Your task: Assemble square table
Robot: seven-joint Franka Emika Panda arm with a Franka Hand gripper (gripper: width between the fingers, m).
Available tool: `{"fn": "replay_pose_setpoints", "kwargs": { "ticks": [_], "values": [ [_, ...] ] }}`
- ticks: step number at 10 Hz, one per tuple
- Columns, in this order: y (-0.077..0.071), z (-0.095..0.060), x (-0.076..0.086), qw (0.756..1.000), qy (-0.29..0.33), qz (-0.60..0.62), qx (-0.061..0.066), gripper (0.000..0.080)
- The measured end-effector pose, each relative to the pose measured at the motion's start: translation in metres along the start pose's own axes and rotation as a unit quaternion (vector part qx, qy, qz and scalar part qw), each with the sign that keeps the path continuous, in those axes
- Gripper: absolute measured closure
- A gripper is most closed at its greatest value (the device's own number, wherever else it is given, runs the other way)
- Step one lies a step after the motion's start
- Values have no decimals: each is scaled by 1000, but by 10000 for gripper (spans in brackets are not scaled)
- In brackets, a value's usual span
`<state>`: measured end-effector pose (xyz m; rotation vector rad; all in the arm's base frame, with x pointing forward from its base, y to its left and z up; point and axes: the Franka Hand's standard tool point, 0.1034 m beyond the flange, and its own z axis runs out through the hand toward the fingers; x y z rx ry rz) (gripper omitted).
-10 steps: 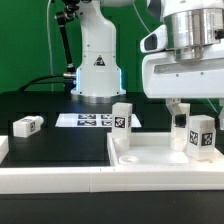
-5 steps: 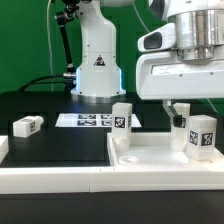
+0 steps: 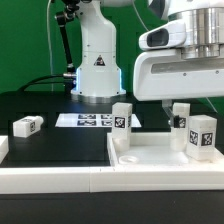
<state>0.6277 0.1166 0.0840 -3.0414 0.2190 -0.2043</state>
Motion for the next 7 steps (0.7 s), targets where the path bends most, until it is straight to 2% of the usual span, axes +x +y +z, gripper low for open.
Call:
{"fn": "replay_pose_setpoints", "kwargs": {
  "ticks": [3, 5, 6, 7],
  "values": [
    [2, 0, 3, 998, 1, -68, -1, 150],
    [2, 0, 3, 998, 1, -67, -1, 159],
    [2, 0, 3, 998, 1, -67, -1, 317],
    [2, 0, 3, 998, 1, -62, 0, 317]
  ]
}}
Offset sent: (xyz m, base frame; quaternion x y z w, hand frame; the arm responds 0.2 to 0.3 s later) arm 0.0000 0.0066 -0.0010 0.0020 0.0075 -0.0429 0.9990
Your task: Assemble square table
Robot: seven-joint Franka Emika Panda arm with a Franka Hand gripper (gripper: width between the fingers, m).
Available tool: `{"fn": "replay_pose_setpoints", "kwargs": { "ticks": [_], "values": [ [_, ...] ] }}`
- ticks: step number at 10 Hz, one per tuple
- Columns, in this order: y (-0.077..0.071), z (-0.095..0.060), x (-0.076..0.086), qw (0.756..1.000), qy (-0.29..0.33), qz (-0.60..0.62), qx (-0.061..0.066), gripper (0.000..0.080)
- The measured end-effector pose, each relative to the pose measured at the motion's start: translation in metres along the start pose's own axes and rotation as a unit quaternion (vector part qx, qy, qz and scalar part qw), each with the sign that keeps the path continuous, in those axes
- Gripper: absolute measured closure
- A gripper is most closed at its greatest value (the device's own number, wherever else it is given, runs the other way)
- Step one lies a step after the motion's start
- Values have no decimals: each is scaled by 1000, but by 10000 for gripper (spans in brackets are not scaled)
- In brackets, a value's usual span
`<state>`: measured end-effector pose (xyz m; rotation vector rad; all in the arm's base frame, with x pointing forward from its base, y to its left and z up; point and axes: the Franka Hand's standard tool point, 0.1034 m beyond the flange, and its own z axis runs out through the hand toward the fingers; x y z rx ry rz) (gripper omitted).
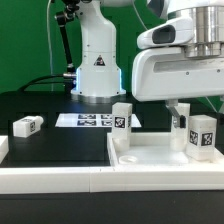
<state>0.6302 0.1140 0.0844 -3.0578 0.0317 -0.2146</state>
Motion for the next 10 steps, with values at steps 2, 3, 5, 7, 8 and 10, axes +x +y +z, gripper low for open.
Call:
{"fn": "replay_pose_setpoints", "kwargs": {
  "ticks": [2, 3, 5, 7, 8, 10],
  "values": [
    [0, 0, 0, 1000, 0, 8, 0, 511],
    [0, 0, 0, 999, 0, 39, 1, 511],
    [0, 0, 0, 996, -1, 92, 2, 511],
    [2, 1, -1, 980, 6, 201, 6, 511],
    [2, 1, -2, 970, 9, 244, 6, 511],
    [2, 1, -3, 948, 9, 317, 5, 509]
  ]
}}
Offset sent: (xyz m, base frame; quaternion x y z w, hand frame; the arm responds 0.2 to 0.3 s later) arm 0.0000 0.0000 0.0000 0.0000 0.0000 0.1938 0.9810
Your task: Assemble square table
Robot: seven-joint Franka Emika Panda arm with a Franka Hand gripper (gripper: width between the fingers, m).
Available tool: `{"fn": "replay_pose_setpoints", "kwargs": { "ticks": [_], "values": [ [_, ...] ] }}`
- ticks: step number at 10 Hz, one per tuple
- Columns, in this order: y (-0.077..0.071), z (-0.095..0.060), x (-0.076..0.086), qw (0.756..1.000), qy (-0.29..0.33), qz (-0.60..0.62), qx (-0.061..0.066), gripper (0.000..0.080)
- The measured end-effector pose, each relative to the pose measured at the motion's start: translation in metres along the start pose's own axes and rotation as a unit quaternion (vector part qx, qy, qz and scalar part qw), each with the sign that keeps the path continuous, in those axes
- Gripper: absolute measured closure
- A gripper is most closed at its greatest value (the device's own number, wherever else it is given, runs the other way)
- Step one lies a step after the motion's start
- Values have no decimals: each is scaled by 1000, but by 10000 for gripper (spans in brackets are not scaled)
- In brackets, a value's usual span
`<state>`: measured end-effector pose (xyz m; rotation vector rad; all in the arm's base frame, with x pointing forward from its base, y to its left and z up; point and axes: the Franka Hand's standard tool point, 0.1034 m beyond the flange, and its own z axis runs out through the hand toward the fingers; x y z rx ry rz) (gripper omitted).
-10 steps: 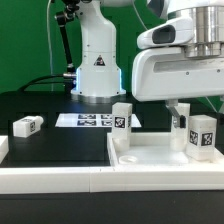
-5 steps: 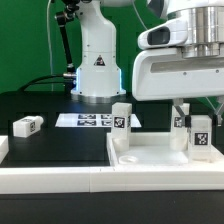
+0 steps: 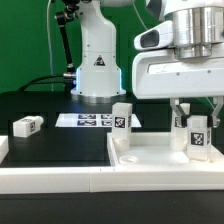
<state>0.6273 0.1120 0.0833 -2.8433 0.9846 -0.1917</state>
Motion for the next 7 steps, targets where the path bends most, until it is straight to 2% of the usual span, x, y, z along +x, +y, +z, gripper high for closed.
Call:
{"fn": "replay_pose_setpoints", "kwargs": {
  "ticks": [3, 7],
  "values": [
    [1, 0, -1, 989, 0, 147, -3, 509],
    [2, 1, -1, 954, -8, 301, -6, 509]
  ]
}}
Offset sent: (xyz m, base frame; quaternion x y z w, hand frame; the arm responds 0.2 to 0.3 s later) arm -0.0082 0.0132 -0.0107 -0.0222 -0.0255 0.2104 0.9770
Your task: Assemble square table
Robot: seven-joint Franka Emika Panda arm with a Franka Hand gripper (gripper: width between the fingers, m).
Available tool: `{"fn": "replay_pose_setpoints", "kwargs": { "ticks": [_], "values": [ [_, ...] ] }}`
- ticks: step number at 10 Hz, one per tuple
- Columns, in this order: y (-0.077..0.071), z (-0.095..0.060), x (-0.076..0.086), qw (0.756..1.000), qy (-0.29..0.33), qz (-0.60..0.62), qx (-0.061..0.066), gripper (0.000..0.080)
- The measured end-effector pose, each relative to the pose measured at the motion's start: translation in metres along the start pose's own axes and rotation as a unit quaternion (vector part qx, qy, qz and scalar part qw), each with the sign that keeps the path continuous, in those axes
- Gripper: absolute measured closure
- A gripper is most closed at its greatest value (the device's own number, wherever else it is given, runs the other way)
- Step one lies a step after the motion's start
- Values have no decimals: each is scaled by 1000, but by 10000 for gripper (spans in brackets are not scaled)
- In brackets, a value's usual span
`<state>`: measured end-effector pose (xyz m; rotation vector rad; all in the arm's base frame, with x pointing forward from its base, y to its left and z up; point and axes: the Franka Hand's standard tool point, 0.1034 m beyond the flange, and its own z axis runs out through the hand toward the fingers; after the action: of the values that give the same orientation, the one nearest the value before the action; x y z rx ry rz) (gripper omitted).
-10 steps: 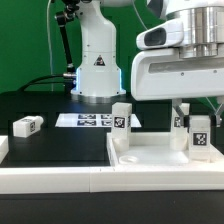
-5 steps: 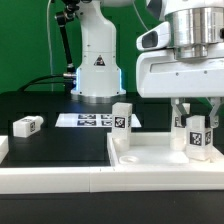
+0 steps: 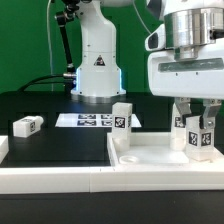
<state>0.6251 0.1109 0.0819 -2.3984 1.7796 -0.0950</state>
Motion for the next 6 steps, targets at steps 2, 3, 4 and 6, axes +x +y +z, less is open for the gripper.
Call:
{"fn": "replay_pose_setpoints", "kwargs": {
  "ticks": [2, 3, 4, 6],
  "values": [
    [0, 0, 0, 999, -4, 48, 0, 509],
    [1, 0, 0, 999, -4, 45, 0, 509],
    [1, 0, 0, 999, -4, 34, 0, 509],
    [0, -3, 0, 1000, -14, -16, -16, 190]
  ]
}}
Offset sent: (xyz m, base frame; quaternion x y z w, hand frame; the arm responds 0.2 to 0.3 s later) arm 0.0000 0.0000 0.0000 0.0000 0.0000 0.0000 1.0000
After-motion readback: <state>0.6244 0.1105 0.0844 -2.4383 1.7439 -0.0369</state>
